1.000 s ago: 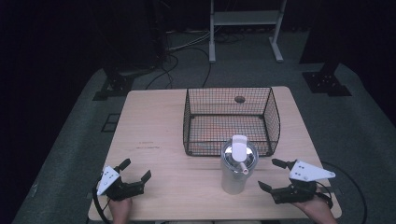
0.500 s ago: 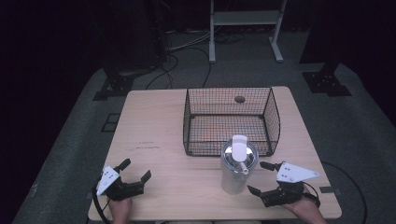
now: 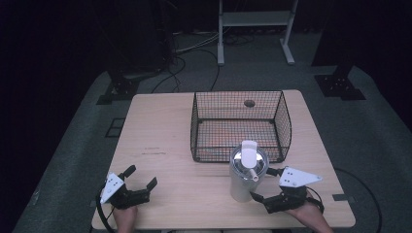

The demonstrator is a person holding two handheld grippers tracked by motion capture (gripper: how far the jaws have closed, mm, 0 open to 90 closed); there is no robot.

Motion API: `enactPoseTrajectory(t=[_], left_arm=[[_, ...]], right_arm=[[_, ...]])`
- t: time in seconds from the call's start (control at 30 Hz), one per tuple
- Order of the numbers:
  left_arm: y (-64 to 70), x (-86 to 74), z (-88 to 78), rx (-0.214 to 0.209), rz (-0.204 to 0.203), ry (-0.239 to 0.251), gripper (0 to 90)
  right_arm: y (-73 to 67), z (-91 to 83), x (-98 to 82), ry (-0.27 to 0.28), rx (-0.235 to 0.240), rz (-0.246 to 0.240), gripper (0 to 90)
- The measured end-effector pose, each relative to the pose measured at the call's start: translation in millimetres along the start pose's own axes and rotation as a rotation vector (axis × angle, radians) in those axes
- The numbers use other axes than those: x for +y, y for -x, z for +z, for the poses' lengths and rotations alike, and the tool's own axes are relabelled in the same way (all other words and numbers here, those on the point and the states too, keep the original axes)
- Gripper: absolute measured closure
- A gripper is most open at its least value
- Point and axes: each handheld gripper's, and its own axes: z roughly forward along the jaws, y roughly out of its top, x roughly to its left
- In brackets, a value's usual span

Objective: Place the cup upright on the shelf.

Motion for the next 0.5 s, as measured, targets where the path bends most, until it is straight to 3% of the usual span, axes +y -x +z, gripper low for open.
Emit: enactPoseTrajectory(t=[0.33,0.5], left_arm=[[-0.1,0.1,-0.2,-0.001,0.003,0.001,0.0],[0.0,0.0,-0.2,-0.002,0.004,0.001,0.0]], right_arm=[[-0.2,12.0,1.1,0.003,0.005,-0.004,9.7],[1.1,20.6,-0.7,0.033,0.008,0.009,9.5]])
